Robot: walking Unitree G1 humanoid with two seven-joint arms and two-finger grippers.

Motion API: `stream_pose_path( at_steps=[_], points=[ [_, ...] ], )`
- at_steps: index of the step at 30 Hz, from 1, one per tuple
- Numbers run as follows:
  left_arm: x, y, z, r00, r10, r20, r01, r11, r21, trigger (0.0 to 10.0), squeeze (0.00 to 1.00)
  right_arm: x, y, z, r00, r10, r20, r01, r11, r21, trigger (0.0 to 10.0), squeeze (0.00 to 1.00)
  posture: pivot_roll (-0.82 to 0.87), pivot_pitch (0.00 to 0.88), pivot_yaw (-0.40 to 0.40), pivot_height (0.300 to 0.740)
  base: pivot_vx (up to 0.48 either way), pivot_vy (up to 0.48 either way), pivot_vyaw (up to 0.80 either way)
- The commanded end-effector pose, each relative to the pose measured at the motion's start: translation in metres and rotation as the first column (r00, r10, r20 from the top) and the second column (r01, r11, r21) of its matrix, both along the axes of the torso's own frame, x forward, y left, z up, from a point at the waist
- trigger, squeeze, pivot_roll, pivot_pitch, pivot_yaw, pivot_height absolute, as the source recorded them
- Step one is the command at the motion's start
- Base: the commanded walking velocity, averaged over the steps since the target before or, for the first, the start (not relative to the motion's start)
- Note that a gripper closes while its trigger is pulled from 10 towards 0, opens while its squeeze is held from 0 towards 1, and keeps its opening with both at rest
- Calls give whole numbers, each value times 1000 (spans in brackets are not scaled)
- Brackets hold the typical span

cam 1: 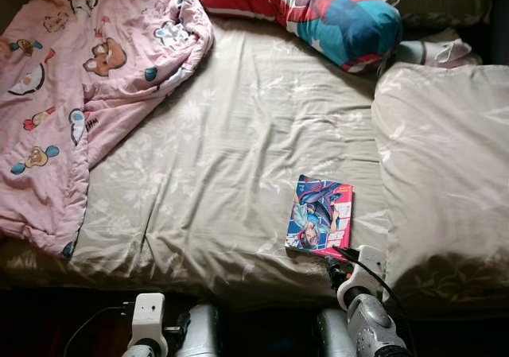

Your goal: Clean up the room

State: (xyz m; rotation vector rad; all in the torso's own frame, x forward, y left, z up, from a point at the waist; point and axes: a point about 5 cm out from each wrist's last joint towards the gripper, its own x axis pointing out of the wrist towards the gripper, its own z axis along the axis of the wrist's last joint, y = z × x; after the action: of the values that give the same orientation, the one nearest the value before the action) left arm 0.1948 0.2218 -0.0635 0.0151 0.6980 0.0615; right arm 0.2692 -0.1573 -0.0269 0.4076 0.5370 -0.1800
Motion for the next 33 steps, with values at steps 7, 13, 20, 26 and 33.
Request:
stream_pose_path(
  at_steps=[7,13,20,26,33],
  points=[
    [-26,18,-9,997,3,-79,0,999,36,10000,0,-1,8,-3,998,-51,-32,54,994,92,10000,0,102,294,135,637,0,0,0],
    [-26,25,-6,998,-4,-60,7,999,51,10000,0,4,11,1,999,-53,-2,53,990,132,10000,0,116,300,147,637,0,0,0],
    [-24,23,-5,998,-12,-56,15,998,54,10000,0,7,8,4,998,-62,11,60,991,118,10000,0,113,301,150,637,0,0,0],
    [-25,23,-6,998,-12,-54,15,998,57,10000,0,9,3,6,997,-79,17,76,991,107,10000,0,124,296,156,637,0,0,0],
    [-29,27,-6,998,-6,-69,11,998,64,10000,0,17,-1,13,996,-86,38,82,992,95,10000,0,127,292,161,637,0,0,0]
  ],
)
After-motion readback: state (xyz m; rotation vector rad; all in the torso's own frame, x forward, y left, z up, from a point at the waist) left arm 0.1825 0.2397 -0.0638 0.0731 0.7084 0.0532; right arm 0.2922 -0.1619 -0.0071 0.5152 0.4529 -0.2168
